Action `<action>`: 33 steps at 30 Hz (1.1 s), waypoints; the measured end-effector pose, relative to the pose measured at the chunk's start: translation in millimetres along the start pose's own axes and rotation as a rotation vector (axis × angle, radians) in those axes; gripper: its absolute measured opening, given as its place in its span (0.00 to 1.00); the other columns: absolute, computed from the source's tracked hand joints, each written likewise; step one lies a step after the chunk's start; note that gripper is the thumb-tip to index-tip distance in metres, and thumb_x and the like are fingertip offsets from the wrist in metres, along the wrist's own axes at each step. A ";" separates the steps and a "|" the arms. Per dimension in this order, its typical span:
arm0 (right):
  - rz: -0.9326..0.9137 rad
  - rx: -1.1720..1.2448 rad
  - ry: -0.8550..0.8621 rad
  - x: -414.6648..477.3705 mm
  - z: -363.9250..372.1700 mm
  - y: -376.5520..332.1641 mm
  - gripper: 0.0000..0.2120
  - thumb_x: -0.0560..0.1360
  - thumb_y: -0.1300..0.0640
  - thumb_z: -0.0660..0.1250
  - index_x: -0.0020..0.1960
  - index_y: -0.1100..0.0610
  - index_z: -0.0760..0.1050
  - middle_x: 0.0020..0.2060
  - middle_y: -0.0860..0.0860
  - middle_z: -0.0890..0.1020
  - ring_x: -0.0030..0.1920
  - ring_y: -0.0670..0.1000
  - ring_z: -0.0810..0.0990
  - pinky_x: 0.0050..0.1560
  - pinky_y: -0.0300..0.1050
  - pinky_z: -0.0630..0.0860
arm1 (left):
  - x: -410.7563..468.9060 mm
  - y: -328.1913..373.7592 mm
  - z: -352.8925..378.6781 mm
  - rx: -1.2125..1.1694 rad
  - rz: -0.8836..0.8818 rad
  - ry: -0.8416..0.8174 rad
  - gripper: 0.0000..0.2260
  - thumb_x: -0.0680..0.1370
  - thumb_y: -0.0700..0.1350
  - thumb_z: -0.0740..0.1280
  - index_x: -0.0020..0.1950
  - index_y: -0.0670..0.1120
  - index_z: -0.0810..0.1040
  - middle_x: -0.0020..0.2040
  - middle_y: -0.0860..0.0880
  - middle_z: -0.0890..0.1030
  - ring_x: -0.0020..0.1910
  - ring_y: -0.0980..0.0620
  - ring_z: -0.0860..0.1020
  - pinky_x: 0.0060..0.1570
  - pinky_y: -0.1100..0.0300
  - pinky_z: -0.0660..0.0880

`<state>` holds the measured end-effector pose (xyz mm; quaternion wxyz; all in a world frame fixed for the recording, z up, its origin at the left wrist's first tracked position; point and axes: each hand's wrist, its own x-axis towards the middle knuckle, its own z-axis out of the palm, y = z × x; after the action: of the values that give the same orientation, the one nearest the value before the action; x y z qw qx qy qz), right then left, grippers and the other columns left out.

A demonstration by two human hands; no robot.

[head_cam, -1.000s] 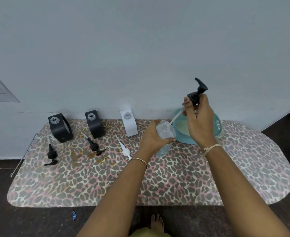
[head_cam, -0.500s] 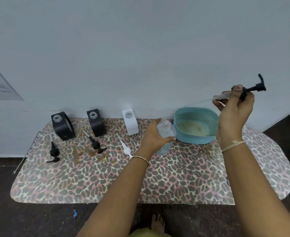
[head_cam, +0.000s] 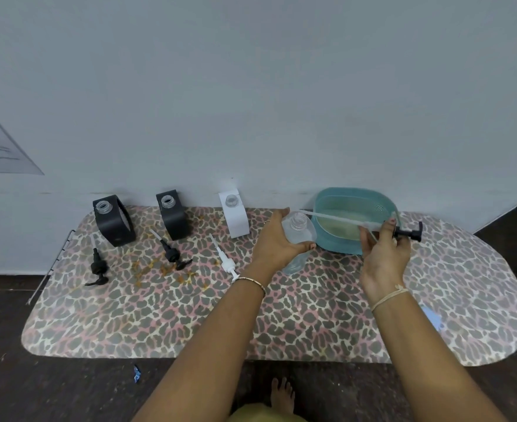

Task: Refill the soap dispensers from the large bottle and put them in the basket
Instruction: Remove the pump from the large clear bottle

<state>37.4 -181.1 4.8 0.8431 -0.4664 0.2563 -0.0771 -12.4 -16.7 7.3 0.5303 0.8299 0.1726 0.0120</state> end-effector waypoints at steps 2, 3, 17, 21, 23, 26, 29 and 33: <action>0.045 0.018 0.032 -1.9 -7.2 11.2 0.20 0.79 0.55 0.64 0.69 0.60 0.67 0.59 0.52 0.78 0.58 0.54 0.81 0.51 0.42 0.81 | -0.2 0.0 -0.1 0.000 0.004 -0.005 0.38 0.65 0.45 0.80 0.70 0.44 0.64 0.65 0.49 0.73 0.58 0.56 0.71 0.55 0.67 0.65; 0.065 0.023 0.047 -2.9 -10.2 16.7 0.21 0.79 0.55 0.65 0.69 0.61 0.67 0.60 0.53 0.78 0.58 0.54 0.81 0.51 0.43 0.81 | -0.1 -0.1 0.0 0.001 0.007 -0.006 0.38 0.65 0.45 0.80 0.69 0.44 0.64 0.64 0.49 0.74 0.56 0.57 0.70 0.54 0.67 0.65; 0.366 -0.168 0.056 8.1 -57.9 57.4 0.13 0.70 0.62 0.75 0.53 0.61 0.79 0.50 0.53 0.83 0.42 0.46 0.82 0.37 0.35 0.79 | 4.0 -6.5 2.4 0.018 0.024 0.020 0.34 0.64 0.47 0.80 0.64 0.45 0.67 0.57 0.51 0.75 0.53 0.56 0.72 0.50 0.63 0.68; 0.322 -0.319 0.035 13.4 -67.3 64.2 0.22 0.67 0.62 0.78 0.59 0.63 0.78 0.53 0.56 0.83 0.49 0.51 0.83 0.53 0.47 0.80 | 5.7 -9.5 4.5 0.017 0.005 0.034 0.33 0.63 0.49 0.81 0.61 0.46 0.67 0.57 0.49 0.76 0.55 0.52 0.74 0.54 0.58 0.72; 0.273 -0.423 0.020 14.5 -69.7 63.6 0.22 0.66 0.61 0.79 0.57 0.62 0.78 0.50 0.55 0.84 0.48 0.51 0.83 0.52 0.45 0.79 | 6.6 -11.0 5.3 0.018 0.007 0.035 0.32 0.63 0.49 0.81 0.61 0.47 0.67 0.58 0.50 0.76 0.56 0.51 0.75 0.56 0.56 0.73; 0.125 -0.613 -0.006 17.9 -75.9 63.0 0.20 0.66 0.59 0.79 0.55 0.62 0.79 0.48 0.54 0.83 0.45 0.50 0.80 0.50 0.42 0.76 | 7.1 -11.5 5.1 0.021 0.016 0.035 0.33 0.63 0.50 0.80 0.61 0.48 0.67 0.58 0.51 0.76 0.55 0.53 0.74 0.56 0.56 0.73; 0.040 -0.808 -0.047 25.1 -84.0 66.4 0.19 0.64 0.55 0.80 0.51 0.59 0.80 0.46 0.53 0.84 0.44 0.52 0.80 0.53 0.48 0.78 | 8.8 -14.3 5.9 0.011 0.022 0.033 0.32 0.63 0.49 0.81 0.59 0.49 0.67 0.56 0.52 0.76 0.56 0.52 0.75 0.56 0.55 0.74; 0.007 -0.930 -0.062 32.1 -91.2 71.3 0.18 0.62 0.50 0.81 0.47 0.55 0.80 0.43 0.52 0.84 0.46 0.56 0.82 0.53 0.54 0.79 | 10.2 -18.2 7.5 -0.013 0.022 0.038 0.32 0.63 0.49 0.81 0.59 0.50 0.67 0.55 0.53 0.76 0.56 0.52 0.76 0.57 0.54 0.75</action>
<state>11.2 -221.6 -105.3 0.5521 -0.7961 0.2398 0.0626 -6.3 -13.4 -13.7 0.5323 0.8278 0.1736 0.0350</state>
